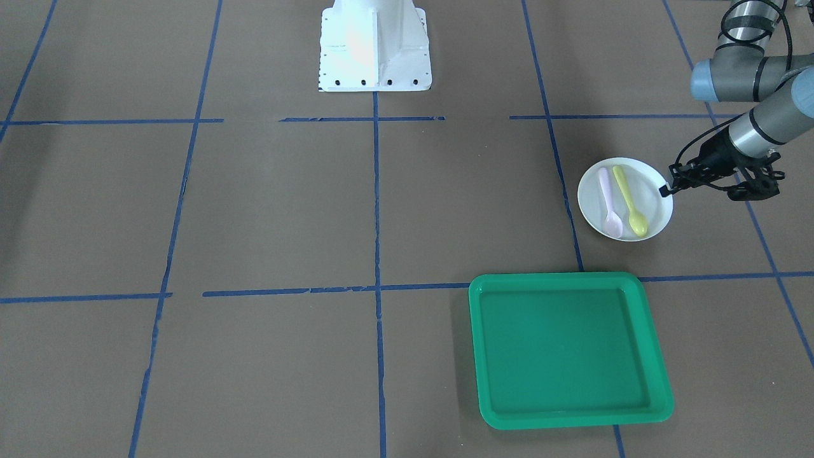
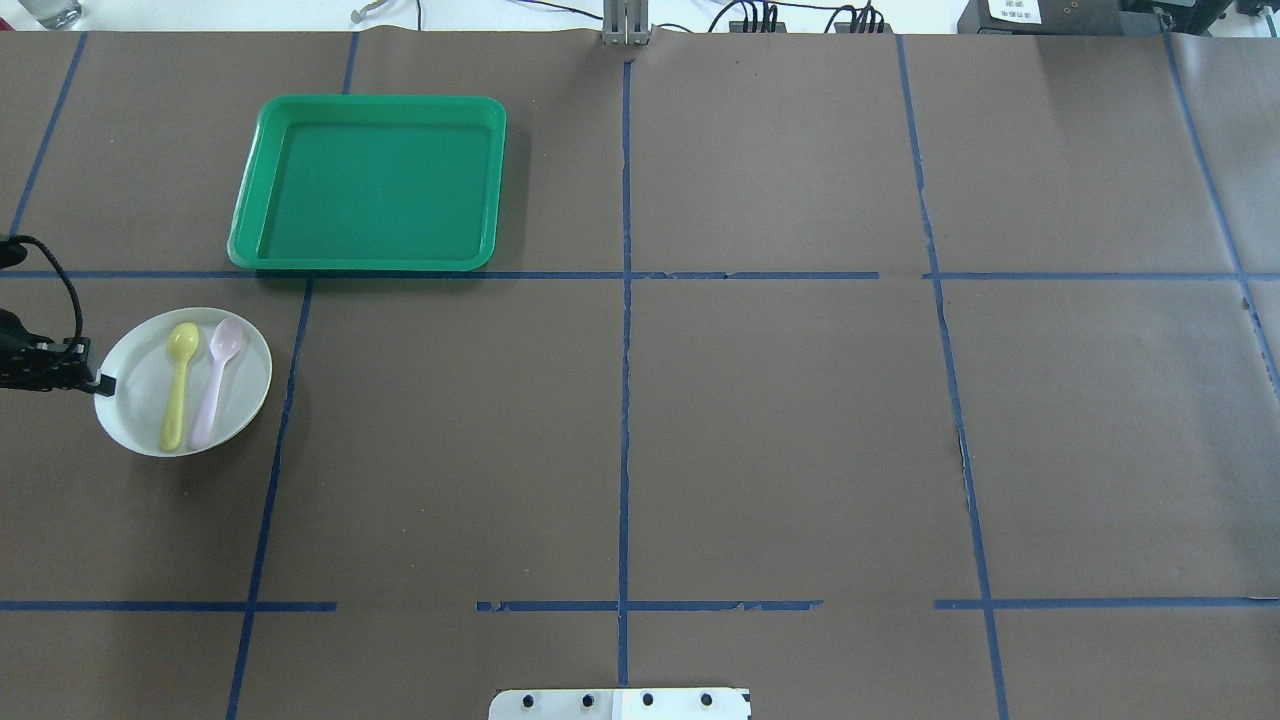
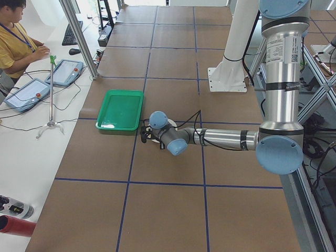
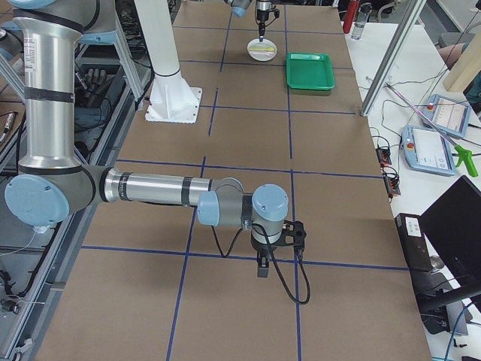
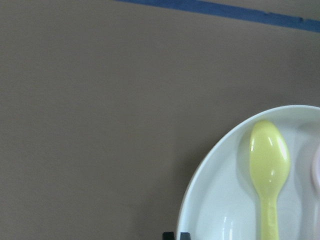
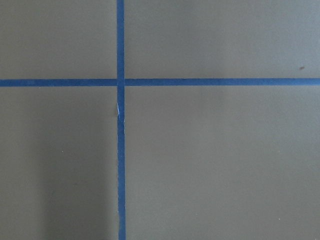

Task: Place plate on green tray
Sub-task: 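Carry the plate farther from the robot and lower it onto the green tray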

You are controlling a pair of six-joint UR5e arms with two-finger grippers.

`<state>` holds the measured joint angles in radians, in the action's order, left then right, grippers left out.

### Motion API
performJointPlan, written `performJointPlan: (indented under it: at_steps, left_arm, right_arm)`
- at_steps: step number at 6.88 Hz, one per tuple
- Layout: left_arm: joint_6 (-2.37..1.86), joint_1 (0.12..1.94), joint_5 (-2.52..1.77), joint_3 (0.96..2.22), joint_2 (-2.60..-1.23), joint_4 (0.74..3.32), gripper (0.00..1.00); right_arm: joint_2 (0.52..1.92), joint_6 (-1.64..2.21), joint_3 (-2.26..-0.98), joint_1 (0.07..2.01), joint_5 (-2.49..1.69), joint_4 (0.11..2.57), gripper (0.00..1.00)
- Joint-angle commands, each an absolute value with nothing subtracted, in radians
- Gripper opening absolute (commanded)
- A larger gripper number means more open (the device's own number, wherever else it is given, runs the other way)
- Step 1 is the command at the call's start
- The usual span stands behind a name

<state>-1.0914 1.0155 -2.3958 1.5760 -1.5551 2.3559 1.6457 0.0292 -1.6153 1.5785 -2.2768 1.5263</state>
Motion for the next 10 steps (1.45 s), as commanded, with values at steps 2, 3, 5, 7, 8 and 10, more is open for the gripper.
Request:
performJointPlan:
  at_steps: [2,3,5,7,8,10]
  left_arm:
    - [-1.614,1.014,-2.395,1.486,-1.884,2.344,0.0]
    - [-1.758,1.008,-2.25,1.392,-1.966,2.344,0.0]
    - [-1.856,0.951,-2.091,1.261,-2.043,2.344,0.0]
    - [-1.848,0.924,-2.039,1.224,-2.065,2.335,0.0]
    - [-1.85,0.922,-2.039,1.226,-2.069,2.335,0.0]
    - [-1.771,0.942,-2.037,1.227,-2.068,2.332,0.25]
  right_arm:
    - [1.646,0.029,-1.615,1.578,-2.278,1.526,1.0]
    - [1.646,0.029,-1.615,1.578,-2.276,1.526,1.0]
    - [1.646,0.029,-1.615,1.578,-2.278,1.526,1.0]
    - [1.646,0.029,-1.615,1.578,-2.278,1.526,1.0]
    - [1.646,0.029,-1.615,1.578,-2.278,1.526,1.0]
    - [1.646,0.029,-1.615,1.578,-2.276,1.526,1.0]
